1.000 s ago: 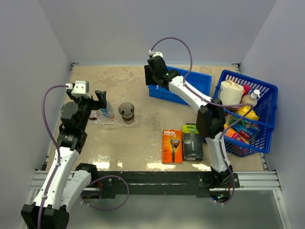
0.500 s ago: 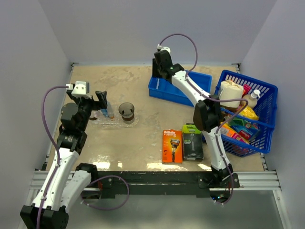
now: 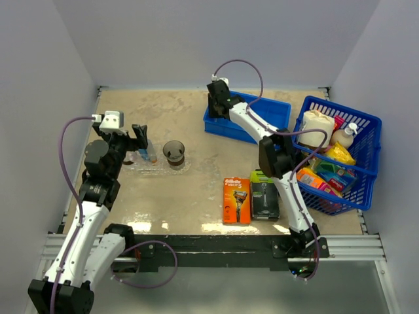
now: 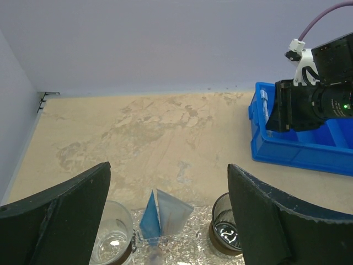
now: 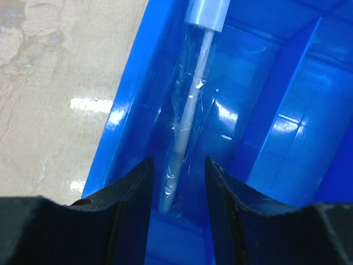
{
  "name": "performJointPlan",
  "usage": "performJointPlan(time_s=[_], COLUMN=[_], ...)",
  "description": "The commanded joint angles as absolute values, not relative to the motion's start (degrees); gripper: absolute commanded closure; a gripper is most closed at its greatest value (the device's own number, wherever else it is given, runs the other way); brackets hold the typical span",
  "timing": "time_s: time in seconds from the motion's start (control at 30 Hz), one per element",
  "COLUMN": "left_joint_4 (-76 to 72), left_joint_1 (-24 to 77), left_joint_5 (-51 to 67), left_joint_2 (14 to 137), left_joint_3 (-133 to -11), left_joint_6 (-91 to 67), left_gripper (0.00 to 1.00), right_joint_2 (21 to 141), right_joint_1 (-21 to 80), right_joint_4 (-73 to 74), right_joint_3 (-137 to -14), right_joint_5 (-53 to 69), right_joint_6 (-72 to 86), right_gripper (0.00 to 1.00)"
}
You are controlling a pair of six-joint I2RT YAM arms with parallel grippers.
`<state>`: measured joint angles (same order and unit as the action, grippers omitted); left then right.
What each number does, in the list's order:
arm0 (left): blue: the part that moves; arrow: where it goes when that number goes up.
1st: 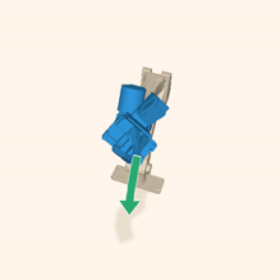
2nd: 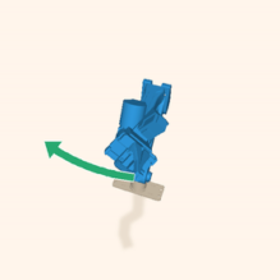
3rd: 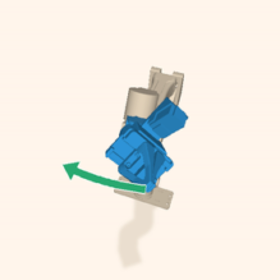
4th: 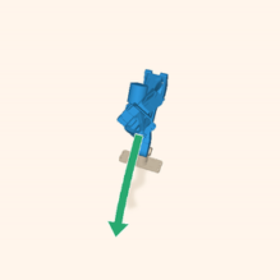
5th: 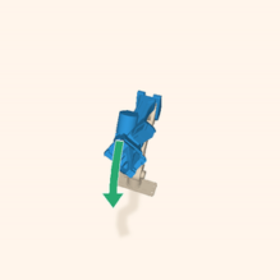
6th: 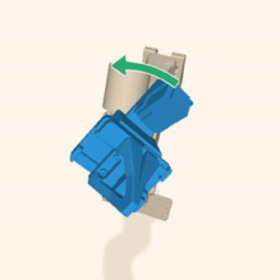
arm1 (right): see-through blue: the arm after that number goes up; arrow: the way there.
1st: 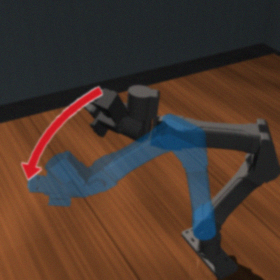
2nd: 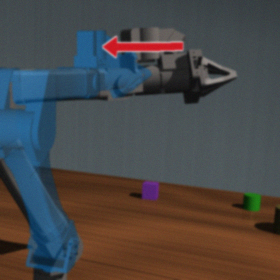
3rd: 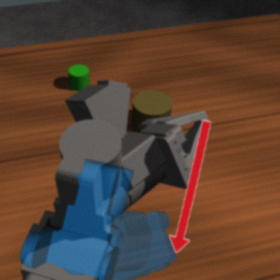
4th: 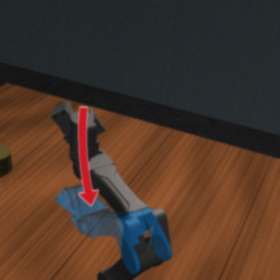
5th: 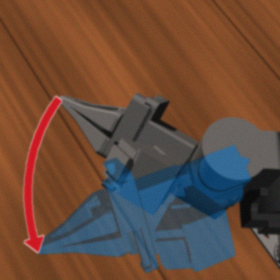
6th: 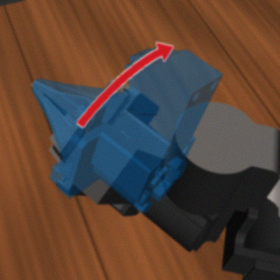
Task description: Prepare toiletry sets of a toothbrush and toothpaste on the tray
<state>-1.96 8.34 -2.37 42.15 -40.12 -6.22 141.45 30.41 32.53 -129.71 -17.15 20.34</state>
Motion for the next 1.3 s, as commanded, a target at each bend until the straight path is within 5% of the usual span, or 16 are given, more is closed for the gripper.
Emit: performJointPlan(time_s=[0.0,0.83,1.27], left_joint_4=[-3.34,-3.25,-3.25], left_joint_1=[8.61,8.61,8.7], left_joint_5=[-2.64,-2.37,-1.85], left_joint_2=[42.36,42.8,42.98], left_joint_3=[-40.43,-40.52,-40.52], left_joint_6=[-5.1,-5.1,-5.27], left_gripper=[0.1,0.1,0.1], right_joint_2=[142.2,148.27,144.23], right_joint_1=[29.97,28.39,28.48], right_joint_4=[31.2,30.58,27.16], right_joint_3=[-133.94,-135.09,-131.31], right_joint_5=[-17.58,-19.24,-19.6], right_joint_6=[21.18,23.55,22.5], right_gripper=[0.56,0.63,0.93])
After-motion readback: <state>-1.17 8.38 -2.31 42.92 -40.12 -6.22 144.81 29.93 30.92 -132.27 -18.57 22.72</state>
